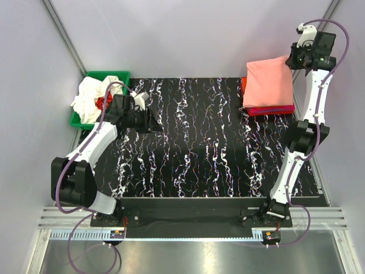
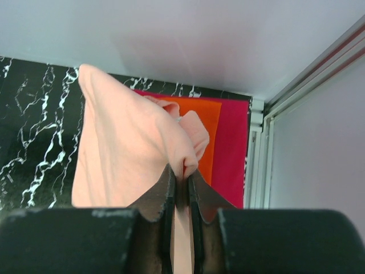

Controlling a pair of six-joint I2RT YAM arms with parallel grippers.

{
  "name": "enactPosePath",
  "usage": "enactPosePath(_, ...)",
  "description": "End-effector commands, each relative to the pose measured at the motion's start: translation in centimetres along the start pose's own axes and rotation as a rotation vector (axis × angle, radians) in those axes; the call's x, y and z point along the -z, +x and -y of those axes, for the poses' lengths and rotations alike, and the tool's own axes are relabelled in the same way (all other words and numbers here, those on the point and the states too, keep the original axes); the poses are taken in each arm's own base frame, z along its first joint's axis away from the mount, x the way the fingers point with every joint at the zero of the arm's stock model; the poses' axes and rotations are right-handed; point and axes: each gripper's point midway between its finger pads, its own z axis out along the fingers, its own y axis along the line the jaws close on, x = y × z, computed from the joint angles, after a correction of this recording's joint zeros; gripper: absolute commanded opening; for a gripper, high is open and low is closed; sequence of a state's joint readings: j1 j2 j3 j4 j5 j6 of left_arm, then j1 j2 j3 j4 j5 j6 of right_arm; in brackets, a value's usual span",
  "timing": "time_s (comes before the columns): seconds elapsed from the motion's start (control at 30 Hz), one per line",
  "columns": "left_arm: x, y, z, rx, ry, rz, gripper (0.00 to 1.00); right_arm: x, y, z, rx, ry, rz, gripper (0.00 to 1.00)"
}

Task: Fold and stack the t-shirts
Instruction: Neatly place the folded tshirt to the corner

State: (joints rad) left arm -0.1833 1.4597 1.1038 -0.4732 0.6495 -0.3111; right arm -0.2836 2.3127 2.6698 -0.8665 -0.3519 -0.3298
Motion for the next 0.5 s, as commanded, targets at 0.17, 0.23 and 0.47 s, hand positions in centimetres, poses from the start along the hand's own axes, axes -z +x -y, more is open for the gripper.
enactPosePath(0.17,0.6,-1.0,1.3,-0.041,0.047,0.035,0.43,-4.2,-1.2,3.6,0.075,0.064,0.127,0.0)
enactPosePath(0.23,0.4,-0.9,1.2,-0.038,0.047,0.029,0.43,-6.0,-0.8,4.1,0.072,0.062,0.16,0.0)
enactPosePath(0.47,0.0,-0.7,0.8,-0.026,0.046,0.015,0.43,-9.8,-1.0,4.8,0.056,0.054,0.275,0.0)
